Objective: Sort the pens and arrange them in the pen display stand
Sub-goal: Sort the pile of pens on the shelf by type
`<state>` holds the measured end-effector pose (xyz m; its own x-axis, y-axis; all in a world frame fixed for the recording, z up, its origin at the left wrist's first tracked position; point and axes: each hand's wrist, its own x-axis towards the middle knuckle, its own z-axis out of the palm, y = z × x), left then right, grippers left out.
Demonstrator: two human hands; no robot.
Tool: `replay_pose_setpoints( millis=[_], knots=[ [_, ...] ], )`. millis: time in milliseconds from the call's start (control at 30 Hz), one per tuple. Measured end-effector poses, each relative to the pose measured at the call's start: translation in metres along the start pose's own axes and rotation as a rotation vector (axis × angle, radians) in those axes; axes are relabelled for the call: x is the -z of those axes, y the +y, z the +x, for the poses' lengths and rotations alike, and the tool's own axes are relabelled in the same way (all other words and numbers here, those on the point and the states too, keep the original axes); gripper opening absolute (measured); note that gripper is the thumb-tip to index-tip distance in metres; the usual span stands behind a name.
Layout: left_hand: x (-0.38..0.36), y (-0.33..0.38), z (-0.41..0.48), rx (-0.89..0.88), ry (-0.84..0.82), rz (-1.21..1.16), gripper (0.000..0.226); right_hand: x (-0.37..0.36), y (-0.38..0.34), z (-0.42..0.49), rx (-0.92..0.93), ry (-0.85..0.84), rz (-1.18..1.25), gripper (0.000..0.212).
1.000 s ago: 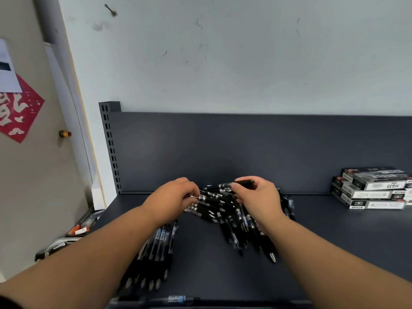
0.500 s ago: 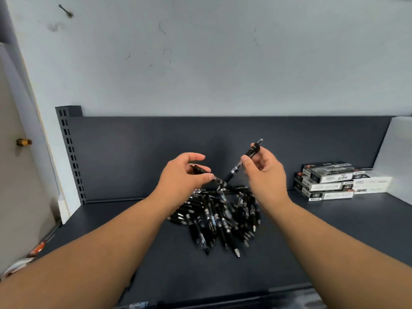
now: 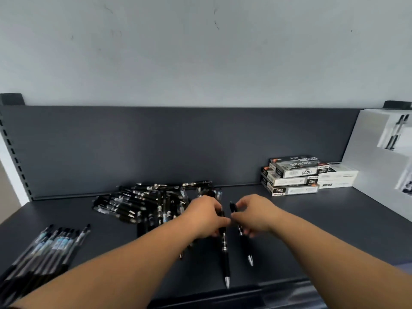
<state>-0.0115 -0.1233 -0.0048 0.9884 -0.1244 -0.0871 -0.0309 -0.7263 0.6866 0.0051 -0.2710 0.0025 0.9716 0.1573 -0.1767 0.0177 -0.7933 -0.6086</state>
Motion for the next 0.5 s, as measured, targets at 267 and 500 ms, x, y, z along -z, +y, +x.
replay_pose_setpoints(
  millis=[267, 500],
  knots=[
    [-0.033, 0.011, 0.010, 0.073, 0.033, -0.002, 0.057, 0.018, 0.022, 0.006, -0.040, -0.134, -0.024, 0.045],
    [-0.045, 0.021, -0.006, 0.123, -0.113, -0.091, 0.061, 0.024, 0.030, 0.009, -0.018, -0.164, 0.023, 0.026]
  ],
)
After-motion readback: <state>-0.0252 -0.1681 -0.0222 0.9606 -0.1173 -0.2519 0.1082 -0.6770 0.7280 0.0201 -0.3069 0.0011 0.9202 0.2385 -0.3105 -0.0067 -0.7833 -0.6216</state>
